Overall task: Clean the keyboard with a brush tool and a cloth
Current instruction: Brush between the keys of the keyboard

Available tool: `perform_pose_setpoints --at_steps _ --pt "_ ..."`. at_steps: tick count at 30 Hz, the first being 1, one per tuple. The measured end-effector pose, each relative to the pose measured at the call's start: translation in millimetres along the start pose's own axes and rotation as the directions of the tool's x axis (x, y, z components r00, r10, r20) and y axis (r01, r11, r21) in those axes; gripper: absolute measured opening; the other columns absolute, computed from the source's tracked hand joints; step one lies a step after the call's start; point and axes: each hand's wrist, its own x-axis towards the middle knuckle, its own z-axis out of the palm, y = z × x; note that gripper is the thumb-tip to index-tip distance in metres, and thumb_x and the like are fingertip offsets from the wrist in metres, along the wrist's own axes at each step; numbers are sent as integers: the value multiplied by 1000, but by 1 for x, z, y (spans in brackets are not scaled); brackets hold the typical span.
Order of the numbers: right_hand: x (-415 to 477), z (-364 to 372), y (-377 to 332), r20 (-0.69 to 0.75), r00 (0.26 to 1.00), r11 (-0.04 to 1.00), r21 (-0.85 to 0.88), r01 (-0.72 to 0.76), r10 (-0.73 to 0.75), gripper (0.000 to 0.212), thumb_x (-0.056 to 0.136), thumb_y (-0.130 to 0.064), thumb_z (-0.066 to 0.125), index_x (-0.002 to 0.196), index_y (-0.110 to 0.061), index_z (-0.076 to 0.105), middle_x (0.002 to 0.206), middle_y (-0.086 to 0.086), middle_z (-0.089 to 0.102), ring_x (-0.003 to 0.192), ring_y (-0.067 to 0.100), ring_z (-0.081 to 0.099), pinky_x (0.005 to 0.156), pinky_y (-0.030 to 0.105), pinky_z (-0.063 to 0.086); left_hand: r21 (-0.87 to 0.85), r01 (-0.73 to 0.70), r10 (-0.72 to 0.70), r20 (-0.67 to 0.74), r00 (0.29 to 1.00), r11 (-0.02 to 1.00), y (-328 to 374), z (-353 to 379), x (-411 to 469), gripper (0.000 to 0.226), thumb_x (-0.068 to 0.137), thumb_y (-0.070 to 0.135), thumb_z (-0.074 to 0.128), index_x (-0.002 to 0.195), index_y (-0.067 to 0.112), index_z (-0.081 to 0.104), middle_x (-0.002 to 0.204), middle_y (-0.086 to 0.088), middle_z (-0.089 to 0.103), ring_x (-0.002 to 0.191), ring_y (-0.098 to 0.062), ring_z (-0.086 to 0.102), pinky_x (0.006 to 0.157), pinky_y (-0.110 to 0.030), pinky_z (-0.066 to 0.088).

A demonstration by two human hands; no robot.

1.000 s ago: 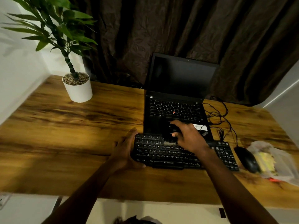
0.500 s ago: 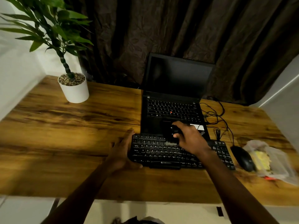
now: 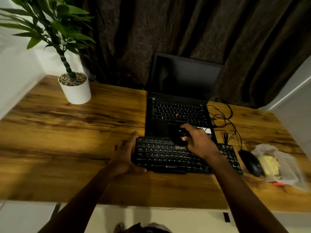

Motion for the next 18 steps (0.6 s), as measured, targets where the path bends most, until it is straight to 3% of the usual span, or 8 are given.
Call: perform_pose_setpoints --at_steps 4,6,13,18 --pt "3 12 -9 -19 999 991 131 36 -34 47 91 -3 63 132 -24 50 112 7 64 95 13 59 77 27 56 -17 9 -9 9 1000 1000 -1 1 1 151 34 80 79 152 50 -11 157 1 33 141 -23 25 113 -51 17" --pt "1 11 -3 -20 999 989 145 30 -27 47 91 -3 63 132 -24 50 111 7 64 95 15 62 76 30 58 -11 7 -7 12 1000 1000 -2 1 1 151 34 82 78 150 52 -13 159 3 30 142 -25 25 114 -53 17" --pt "-10 -5 25 -7 999 999 7 -49 49 50 91 -6 64 132 -28 46 116 8 65 98 22 65 79 41 60 -7 -2 2 2 1000 1000 -5 3 2 151 33 86 75 151 51 -12 158 -1 30 142 -26 25 114 -51 14" --pt "-5 7 9 -16 1000 986 165 -21 23 48 90 -2 64 130 -26 51 107 6 64 95 18 64 75 33 60 -29 -18 18 -2 1000 999 -1 1 0 148 35 81 77 151 50 -10 157 -3 32 141 -26 25 113 -49 14"
